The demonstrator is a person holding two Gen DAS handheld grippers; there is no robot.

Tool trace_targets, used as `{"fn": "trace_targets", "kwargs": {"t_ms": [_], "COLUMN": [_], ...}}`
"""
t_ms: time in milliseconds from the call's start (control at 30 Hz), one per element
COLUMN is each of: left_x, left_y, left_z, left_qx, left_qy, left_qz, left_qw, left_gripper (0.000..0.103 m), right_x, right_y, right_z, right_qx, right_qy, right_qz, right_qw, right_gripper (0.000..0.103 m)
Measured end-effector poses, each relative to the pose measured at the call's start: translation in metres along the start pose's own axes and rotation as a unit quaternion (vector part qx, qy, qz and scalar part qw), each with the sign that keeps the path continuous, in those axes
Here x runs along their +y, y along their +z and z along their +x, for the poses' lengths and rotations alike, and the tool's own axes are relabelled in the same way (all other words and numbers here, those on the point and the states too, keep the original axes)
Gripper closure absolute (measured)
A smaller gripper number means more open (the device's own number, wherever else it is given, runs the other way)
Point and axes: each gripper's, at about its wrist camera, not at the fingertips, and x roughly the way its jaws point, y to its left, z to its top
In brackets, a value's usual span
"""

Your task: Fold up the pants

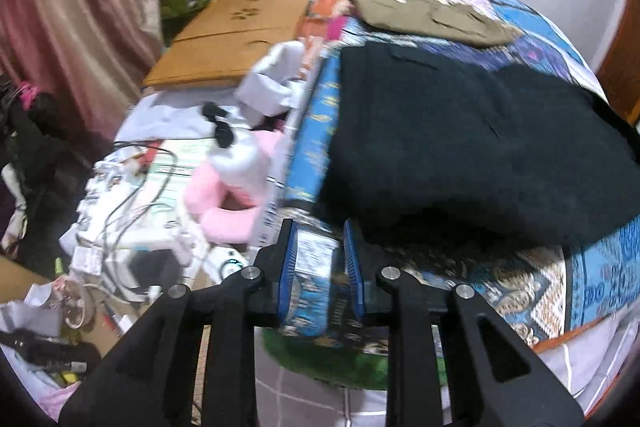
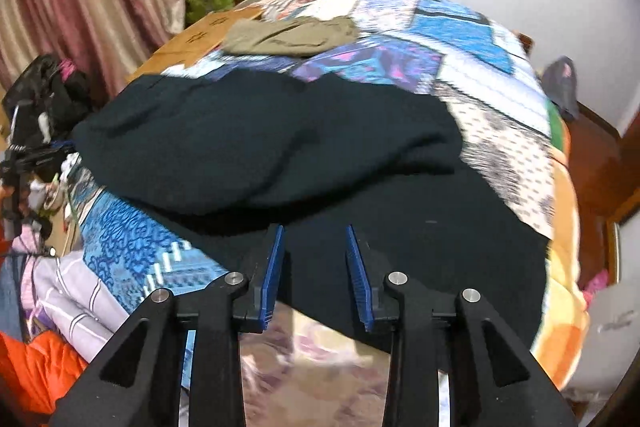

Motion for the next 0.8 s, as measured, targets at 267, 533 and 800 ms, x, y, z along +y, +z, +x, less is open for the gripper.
{"fn": "trace_targets", "kwargs": {"t_ms": [267,533,800], "left_x": [0.003,-0.054,-0.113], "left_y": [0.053,0.117,0.169], "left_z": [-0.030,-0.025,0.012], "left_qx": [-0.048,-0.075,-0.071], "left_qy": [-0.007,-0.052,-0.070], "left_qz": [-0.027,-0.003,0.037], "left_qw": [0.9985,0.9958,0.9943], "left_gripper": [0.079,0.055,0.044], "right_x": [-0.014,-0.010,-0.009], "right_y": [0.042,0.107,0.152], "right_z": [-0.018,0.028,0.104], "right_qx": [-0.050,-0.054,0.009], "right_qy": [-0.028,-0.006,0.014], "right_qz": [0.007,-0.022,-0.029], "right_qw": [0.998,0.998,0.999], "right_gripper": [0.061,0.056,0.056]}}
